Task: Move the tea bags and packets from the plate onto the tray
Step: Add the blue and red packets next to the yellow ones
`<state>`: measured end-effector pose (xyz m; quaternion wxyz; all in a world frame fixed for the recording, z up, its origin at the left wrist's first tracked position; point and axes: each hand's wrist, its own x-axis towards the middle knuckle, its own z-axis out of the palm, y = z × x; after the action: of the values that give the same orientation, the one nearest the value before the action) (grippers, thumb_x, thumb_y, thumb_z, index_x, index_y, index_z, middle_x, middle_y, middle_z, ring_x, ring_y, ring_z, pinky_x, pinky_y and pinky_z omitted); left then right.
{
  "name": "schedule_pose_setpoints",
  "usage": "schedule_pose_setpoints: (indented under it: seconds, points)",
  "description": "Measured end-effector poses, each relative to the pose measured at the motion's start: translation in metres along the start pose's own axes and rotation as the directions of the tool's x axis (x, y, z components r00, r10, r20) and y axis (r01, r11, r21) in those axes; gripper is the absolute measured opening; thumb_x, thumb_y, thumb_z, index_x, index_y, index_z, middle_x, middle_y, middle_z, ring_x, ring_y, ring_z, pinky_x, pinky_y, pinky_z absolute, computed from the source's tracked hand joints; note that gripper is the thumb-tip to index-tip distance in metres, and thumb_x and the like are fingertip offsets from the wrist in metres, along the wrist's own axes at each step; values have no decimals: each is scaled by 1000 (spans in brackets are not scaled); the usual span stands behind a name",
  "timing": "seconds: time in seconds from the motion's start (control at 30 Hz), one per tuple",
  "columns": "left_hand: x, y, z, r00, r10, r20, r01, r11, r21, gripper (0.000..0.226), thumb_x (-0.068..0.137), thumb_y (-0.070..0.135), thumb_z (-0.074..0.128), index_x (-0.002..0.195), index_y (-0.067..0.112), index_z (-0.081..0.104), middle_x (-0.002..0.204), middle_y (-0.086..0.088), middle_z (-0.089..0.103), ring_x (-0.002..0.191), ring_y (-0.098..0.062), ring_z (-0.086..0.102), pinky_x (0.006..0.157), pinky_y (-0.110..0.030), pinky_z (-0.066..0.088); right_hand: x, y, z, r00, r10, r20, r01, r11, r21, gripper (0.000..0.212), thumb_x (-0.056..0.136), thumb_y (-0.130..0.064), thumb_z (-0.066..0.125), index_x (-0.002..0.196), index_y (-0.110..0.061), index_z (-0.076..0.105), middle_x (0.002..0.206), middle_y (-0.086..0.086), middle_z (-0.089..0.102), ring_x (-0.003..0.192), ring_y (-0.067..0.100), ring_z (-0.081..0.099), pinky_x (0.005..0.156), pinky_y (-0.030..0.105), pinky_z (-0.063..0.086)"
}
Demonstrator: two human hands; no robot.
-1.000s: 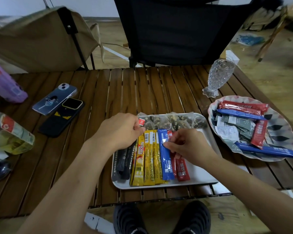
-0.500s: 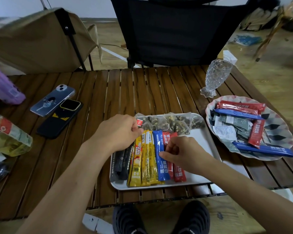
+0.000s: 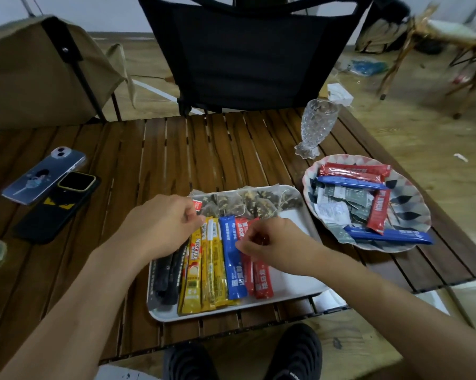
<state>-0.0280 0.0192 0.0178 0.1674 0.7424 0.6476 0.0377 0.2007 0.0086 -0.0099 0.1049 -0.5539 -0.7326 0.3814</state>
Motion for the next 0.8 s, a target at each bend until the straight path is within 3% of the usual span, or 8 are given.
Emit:
schedule_pose_setpoints:
  seconds: [0.1, 0.23, 0.33, 0.43, 0.53, 0.6, 0.8]
  points:
    - [2, 5, 5, 1000, 17, -7, -16, 1000, 17, 28, 96, 55, 52, 82, 32, 60, 73, 10, 67, 66, -2, 64, 56, -23, 49, -5, 3, -21, 1000, -25, 0, 25, 998, 51, 20, 96, -35, 62, 90, -16, 67, 79, -1, 71, 53, 5, 63, 53, 23, 53]
    - [5, 12, 10, 999, 40, -33, -39, 998, 43, 28, 96, 56, 53, 80, 33, 59, 73, 12, 65, 67, -1, 62, 58, -24, 52, -13, 17, -56, 985, -12, -171, -9, 993, -120, 25, 95, -38, 62, 78, -21, 66, 67, -2, 67, 46, 7, 62, 48, 22, 51]
    - [6, 18, 12, 998, 51, -38, -48, 997, 68, 26, 96, 56, 52, 81, 34, 57, 75, 14, 64, 68, 0, 60, 56, -22, 47, -17, 42, -87, 951, 93, -295, -177, 946, -273, 25, 94, -42, 62, 77, -24, 67, 64, -3, 64, 56, 11, 60, 54, 24, 46]
    - [8, 22, 13, 997, 54, -51, -48, 993, 104, 27, 96, 56, 52, 81, 34, 57, 75, 13, 64, 69, 0, 60, 55, -21, 43, -24, 79, -125, 876, 239, -420, -401, 844, -357, 33, 93, -38, 61, 73, -12, 69, 64, 9, 66, 54, 16, 53, 51, 26, 36]
    - [8, 25, 13, 998, 47, -47, -41, 993, 114, 27, 95, 56, 52, 79, 34, 56, 74, 13, 64, 68, 0, 60, 54, -21, 41, -37, 115, -157, 749, 438, -497, -604, 760, -241, 38, 92, -39, 61, 69, -10, 67, 56, 6, 65, 46, 13, 55, 46, 22, 39]
    - [9, 26, 14, 998, 44, -47, -38, 992, 118, 27, 95, 56, 53, 79, 34, 56, 72, 14, 64, 67, 1, 60, 54, -21, 43, -40, 132, -162, 709, 526, -469, -655, 738, -164, 40, 92, -43, 62, 69, -11, 64, 53, 3, 64, 45, 15, 58, 48, 24, 46]
    - [12, 25, 15, 999, 40, -32, -36, 993, 110, 27, 94, 57, 53, 80, 34, 56, 73, 15, 65, 68, 1, 62, 57, -23, 51, -32, 141, -153, 727, 602, -329, -640, 769, -7, 30, 93, -37, 65, 81, -9, 62, 59, 5, 64, 28, 7, 46, 33, 15, 35]
